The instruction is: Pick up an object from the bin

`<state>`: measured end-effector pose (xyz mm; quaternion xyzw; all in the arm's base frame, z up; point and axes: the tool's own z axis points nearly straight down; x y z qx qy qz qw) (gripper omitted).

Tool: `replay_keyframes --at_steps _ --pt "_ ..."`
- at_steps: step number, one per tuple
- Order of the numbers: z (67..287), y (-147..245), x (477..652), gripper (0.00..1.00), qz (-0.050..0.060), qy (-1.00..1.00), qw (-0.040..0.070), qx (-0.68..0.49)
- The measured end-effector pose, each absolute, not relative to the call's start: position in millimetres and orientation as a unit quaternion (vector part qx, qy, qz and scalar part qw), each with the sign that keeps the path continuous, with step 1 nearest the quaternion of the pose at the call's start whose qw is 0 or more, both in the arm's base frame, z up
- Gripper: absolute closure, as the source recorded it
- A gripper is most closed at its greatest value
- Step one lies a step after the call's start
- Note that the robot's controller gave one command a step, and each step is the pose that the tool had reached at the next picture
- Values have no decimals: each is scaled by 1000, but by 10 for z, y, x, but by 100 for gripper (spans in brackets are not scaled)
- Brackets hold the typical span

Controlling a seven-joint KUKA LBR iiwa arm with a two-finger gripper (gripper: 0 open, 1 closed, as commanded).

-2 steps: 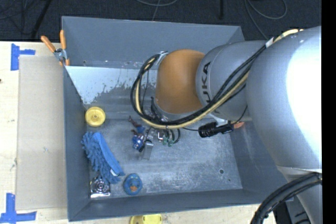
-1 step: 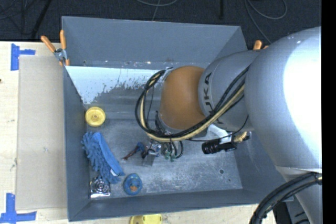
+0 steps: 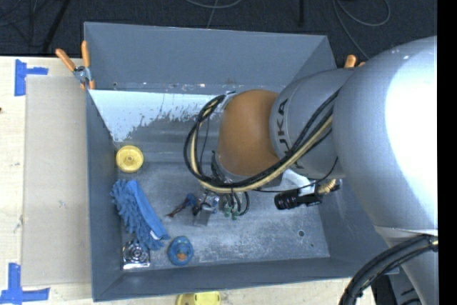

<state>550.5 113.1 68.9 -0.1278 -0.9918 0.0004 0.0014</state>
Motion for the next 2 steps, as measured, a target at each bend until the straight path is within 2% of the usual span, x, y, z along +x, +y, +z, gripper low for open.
replay_keyframes --at_steps 1,2 --pt "1753 1322 5616 100 0 -992 0 -124" --pt "1753 1321 5616 100 0 -992 0 -124"
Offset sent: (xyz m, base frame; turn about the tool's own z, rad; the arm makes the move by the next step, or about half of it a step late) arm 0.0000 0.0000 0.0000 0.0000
